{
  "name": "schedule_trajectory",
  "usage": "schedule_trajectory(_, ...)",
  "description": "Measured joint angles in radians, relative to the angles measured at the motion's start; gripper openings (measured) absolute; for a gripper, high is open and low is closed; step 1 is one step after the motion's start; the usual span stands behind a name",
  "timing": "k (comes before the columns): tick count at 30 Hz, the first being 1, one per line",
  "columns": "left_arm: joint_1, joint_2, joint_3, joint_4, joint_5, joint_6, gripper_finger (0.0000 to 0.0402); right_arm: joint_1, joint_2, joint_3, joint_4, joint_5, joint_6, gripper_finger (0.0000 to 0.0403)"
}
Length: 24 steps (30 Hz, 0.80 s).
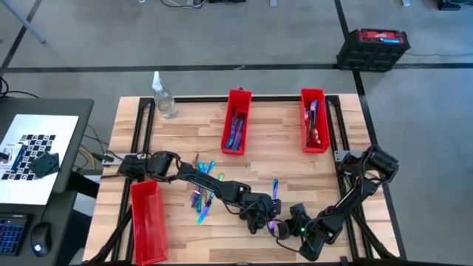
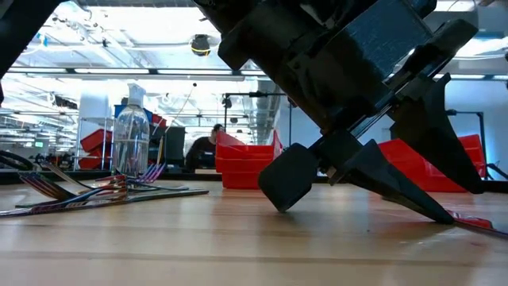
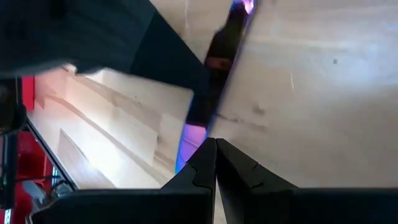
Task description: Sort silverware
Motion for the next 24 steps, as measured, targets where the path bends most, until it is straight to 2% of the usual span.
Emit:
schedule_trajectory(5, 0.0, 0.0, 0.0, 0.0, 0.0, -0.002, 0.0127, -0.01, 0.005, 0.026, -0.001, -0.028, 0.003, 0.0)
schedule_trajectory(13, 0.001, 0.0, 0.0, 0.001, 0.001, -0.003, 0.0127, -0.05, 0.098, 0.106, -0.03, -0.076, -0.002, 0.0)
schedule_trajectory(20, 0.001, 0.0, 0.0, 0.002, 0.0, -0.004, 0.0127, -0.047, 0.071, 0.133, -0.129, -0.096, 0.003, 0.0)
schedule_trajectory(24, 0.001, 0.0, 0.0, 0.002, 0.0, -0.004, 0.0127, -0.041, 0.068, 0.131, -0.128, -0.07, 0.012, 0.0)
